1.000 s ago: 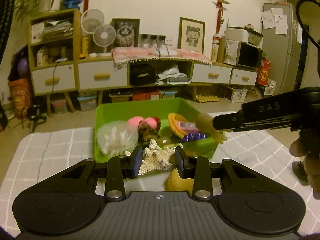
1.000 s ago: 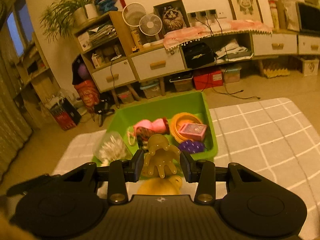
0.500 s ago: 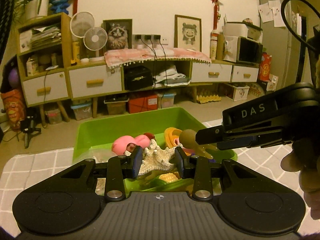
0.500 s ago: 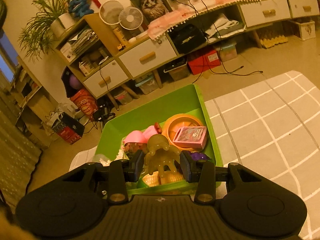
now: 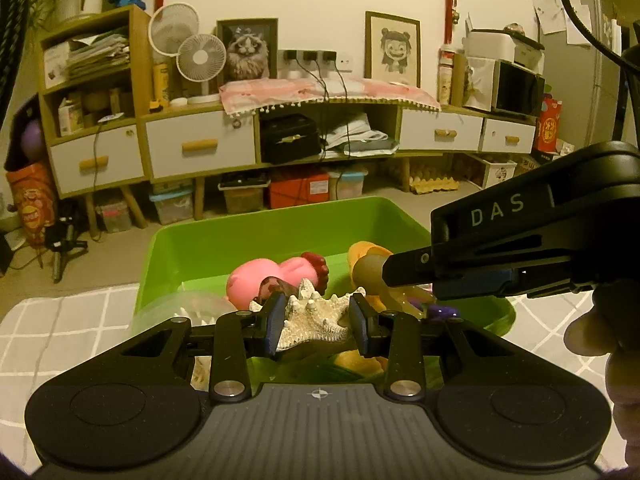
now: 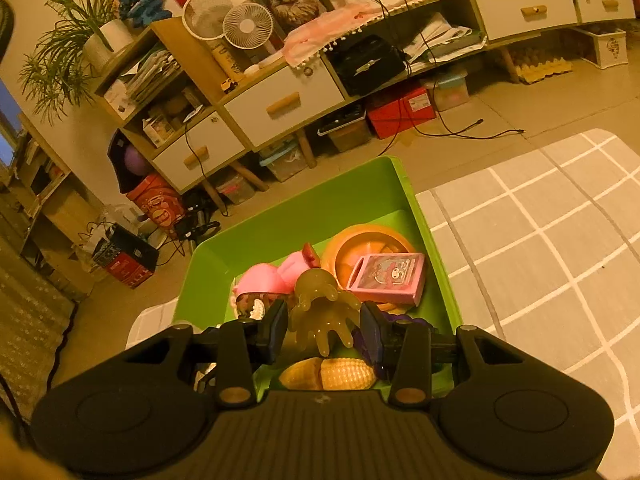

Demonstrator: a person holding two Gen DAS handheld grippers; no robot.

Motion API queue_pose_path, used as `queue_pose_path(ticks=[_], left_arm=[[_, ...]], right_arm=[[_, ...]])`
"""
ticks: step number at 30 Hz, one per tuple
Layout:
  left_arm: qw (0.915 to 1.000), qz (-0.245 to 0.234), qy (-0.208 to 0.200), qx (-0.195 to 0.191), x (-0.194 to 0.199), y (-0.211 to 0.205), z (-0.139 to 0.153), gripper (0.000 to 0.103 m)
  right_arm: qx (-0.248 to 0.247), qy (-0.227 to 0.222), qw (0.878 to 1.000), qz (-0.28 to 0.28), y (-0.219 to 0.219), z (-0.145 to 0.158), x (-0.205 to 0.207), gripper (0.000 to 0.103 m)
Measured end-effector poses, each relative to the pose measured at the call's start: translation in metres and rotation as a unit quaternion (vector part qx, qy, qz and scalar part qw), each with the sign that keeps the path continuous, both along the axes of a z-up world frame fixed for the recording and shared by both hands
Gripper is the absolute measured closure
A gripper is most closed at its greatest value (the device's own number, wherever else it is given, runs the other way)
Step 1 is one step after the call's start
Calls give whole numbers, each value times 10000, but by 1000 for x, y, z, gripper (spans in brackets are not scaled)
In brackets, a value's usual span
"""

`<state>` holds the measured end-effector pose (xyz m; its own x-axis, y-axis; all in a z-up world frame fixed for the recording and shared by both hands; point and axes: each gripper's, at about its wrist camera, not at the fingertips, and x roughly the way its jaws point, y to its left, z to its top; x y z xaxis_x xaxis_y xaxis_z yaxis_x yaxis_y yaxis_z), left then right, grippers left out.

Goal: Organize rigid objects
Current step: 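Open both tools to drop the starfish and octopus into the bin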

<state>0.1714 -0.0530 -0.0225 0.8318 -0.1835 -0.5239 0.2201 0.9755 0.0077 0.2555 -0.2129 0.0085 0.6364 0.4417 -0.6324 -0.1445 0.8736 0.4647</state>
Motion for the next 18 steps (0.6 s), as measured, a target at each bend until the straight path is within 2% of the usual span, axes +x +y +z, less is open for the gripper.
queue_pose_path(ticks=[9, 13, 18], left_arm=[[10000, 40, -10, 36, 3, -1, 1, 61], [10000, -1, -75, 9, -1, -2, 3, 36], [10000, -25, -93, -11, -6, -3, 7, 28]], right_arm=[[-22, -105, 9999, -13, 5, 4, -2, 78], [-8, -95, 9999, -33, 4, 8, -4, 70], [-17, -86, 9999, -96, 0, 11, -11, 61]])
